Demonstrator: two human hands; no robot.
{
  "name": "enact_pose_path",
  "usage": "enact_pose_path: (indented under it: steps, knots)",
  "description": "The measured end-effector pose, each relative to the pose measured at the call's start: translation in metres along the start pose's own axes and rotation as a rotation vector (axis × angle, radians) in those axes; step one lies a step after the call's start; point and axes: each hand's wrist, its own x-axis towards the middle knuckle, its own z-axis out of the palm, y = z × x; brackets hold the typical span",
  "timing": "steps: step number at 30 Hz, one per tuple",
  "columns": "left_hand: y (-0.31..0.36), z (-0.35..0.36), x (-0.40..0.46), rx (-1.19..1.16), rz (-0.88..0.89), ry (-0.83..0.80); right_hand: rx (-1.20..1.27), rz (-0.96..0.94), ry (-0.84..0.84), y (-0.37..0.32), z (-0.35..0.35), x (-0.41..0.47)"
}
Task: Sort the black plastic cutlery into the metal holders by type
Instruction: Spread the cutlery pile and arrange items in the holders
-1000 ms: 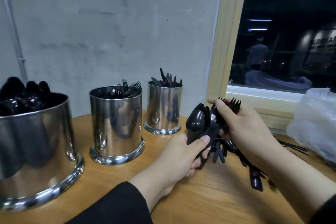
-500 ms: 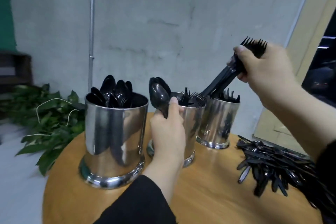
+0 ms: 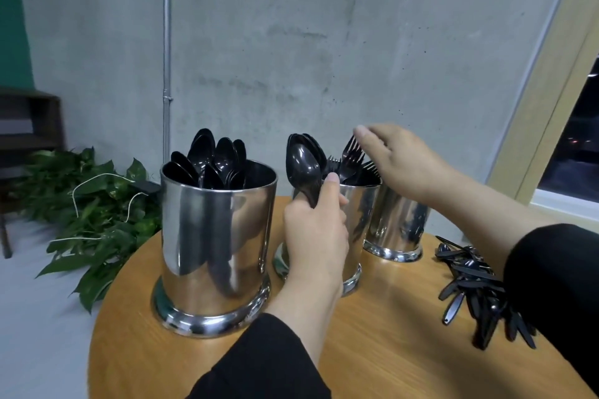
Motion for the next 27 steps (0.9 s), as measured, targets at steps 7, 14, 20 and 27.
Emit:
enact_pose_path:
  steps: [7, 14, 20, 27]
  knots:
    - [-0.002, 0.001, -0.005, 0.210, 0.010, -0.146, 0.227, -0.132, -0.098, -0.040, -0.040, -0.026]
    - [0.007, 0.005, -0.016, 0.352, 0.041, -0.325, 0.065, -0.120, -0.244, -0.052, -0.047, -0.048]
    - [0.026, 0.002, -0.030, 0.269, 0.164, -0.389, 0.107, -0.143, -0.076, -0.066, -0.060, -0.054]
    - [0.074, -0.024, -0.033, 0.420, 0.414, -0.303, 0.361, -0.133, 0.121, -0.100, -0.061, -0.033]
